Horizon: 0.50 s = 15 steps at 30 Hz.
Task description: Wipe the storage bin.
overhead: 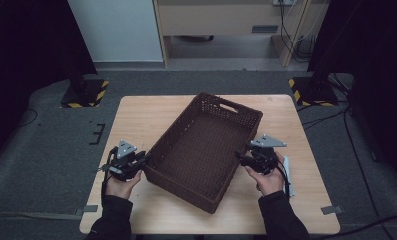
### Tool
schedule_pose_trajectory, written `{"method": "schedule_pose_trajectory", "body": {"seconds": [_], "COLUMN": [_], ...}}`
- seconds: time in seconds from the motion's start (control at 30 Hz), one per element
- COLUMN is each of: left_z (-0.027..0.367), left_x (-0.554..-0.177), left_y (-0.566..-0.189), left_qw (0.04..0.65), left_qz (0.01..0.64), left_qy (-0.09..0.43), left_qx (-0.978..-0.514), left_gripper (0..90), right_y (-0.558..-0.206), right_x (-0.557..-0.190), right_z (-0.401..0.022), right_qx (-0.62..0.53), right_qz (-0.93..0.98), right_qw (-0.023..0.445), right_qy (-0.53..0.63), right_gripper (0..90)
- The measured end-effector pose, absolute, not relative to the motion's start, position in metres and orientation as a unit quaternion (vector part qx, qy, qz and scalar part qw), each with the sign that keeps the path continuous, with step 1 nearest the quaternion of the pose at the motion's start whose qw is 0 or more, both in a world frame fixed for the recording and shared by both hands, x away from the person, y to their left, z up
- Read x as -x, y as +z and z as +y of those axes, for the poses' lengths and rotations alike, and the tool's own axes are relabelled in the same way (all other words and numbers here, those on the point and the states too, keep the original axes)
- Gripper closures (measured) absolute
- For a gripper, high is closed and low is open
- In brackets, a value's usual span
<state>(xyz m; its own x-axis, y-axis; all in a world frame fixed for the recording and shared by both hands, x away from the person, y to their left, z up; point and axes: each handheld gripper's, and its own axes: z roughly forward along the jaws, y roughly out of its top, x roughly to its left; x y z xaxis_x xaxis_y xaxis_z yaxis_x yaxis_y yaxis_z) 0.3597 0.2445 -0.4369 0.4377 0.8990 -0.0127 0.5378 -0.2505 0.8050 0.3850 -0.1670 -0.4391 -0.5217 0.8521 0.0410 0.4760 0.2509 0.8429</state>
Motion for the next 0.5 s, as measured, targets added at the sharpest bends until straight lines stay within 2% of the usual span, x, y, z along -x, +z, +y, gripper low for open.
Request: {"method": "schedule_pose_trajectory", "body": {"seconds": [0.1,0.23,0.3,0.5], "left_z": [0.245,0.248,0.249,0.252], "left_x": [-0.366,-0.373,-0.374,-0.363], "left_y": [-0.437,-0.439,-0.438,-0.432], "left_qw": [0.379,0.383,0.382,0.391], "left_qz": [0.481,0.49,0.492,0.495], "left_qy": [0.243,0.246,0.248,0.259], "left_qx": [-0.753,-0.744,-0.742,-0.732], "left_gripper": [78.6,76.7,75.4,66.4], "right_y": [-0.435,-0.435,-0.439,-0.442], "right_x": [-0.384,-0.386,-0.389,-0.39], "right_z": [-0.166,-0.169,-0.17,-0.172], "right_qx": [-0.431,-0.438,-0.441,-0.448], "right_qz": [0.766,0.753,0.752,0.747], "right_qw": [0.22,0.237,0.245,0.227], "right_qy": [0.423,0.429,0.424,0.436], "right_gripper": [49.8,45.0,43.5,45.9]}}
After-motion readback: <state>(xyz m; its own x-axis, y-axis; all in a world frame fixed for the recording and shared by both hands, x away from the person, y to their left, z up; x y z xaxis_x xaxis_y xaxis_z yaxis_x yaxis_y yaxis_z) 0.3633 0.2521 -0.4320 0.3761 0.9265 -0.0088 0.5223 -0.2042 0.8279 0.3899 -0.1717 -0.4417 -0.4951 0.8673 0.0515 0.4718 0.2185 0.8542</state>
